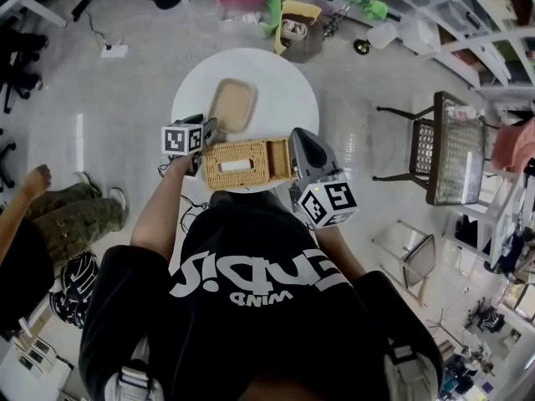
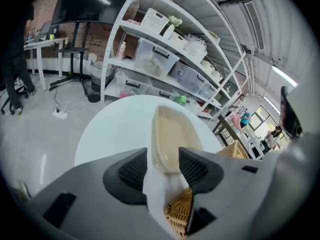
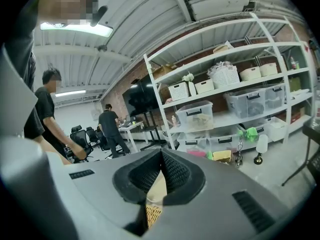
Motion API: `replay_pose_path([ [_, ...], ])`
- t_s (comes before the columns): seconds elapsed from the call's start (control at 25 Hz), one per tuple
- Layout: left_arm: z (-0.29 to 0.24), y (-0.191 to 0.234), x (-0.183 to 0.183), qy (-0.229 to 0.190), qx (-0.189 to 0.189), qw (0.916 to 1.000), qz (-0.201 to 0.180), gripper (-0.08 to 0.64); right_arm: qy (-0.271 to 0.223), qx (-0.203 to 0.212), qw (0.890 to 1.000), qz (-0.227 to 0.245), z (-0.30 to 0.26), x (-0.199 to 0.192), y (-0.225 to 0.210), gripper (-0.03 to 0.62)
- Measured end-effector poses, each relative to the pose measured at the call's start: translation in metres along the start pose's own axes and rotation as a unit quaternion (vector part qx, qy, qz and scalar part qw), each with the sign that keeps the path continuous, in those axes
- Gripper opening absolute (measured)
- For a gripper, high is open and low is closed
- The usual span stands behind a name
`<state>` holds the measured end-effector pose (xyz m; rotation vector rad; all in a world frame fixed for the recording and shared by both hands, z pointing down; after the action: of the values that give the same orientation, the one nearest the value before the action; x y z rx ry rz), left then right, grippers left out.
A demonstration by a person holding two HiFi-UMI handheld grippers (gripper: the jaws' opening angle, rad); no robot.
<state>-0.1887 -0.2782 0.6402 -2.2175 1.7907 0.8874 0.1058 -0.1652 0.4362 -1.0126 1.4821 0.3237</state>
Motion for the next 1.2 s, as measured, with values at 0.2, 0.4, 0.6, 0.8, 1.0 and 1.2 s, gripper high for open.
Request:
replay_pose_path([
  [0.2, -0.007, 0.004, 0.000, 0.012, -0.027, 0.9994, 0.018, 0.184, 0.003, -0.007, 1.000, -0.003, 0.000, -0.003, -0.001, -0.006],
  [0.4, -0.008, 0.002, 0.000, 0.031, -0.064, 0.9967, 0.039, 0.152, 0.008, -0.010, 1.000, -0.006, 0.005, -0.002, -0.002, -0.006],
  [0.6, -0.005, -0.001, 0.003, 0.028, -0.057, 0.9975, 0.031, 0.143, 0.009, -0.009, 1.000, -0.007, 0.004, -0.002, -0.004, -0.006],
  [0.8, 0.003, -0.004, 0.002, 0.018, -0.049, 0.9983, 0.026, 0.127, 0.008, -0.003, 1.000, -0.006, 0.005, -0.002, -0.001, -0.006],
  [1.0, 0.012, -0.005, 0.005, 0.005, -0.047, 0.9985, 0.028, 0.103, 0.008, -0.002, 1.000, -0.010, 0.005, -0.002, -0.001, -0.006],
  [1.2, 0.019, -0.007, 0.005, -0.004, -0.057, 0.9974, 0.045, 0.046, 0.004, -0.001, 1.000, -0.012, 0.010, -0.003, -0.003, -0.006],
])
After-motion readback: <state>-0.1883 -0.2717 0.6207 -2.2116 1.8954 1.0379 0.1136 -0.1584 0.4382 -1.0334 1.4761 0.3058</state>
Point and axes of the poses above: the fingertips, and each gripper's own axes: z backward along the fingers, y to its left, x out of its top, the point moved 10 cm from there along z, backward along the fingers, and after that the axes turned 15 degrees about x, right-handed, at the moved point
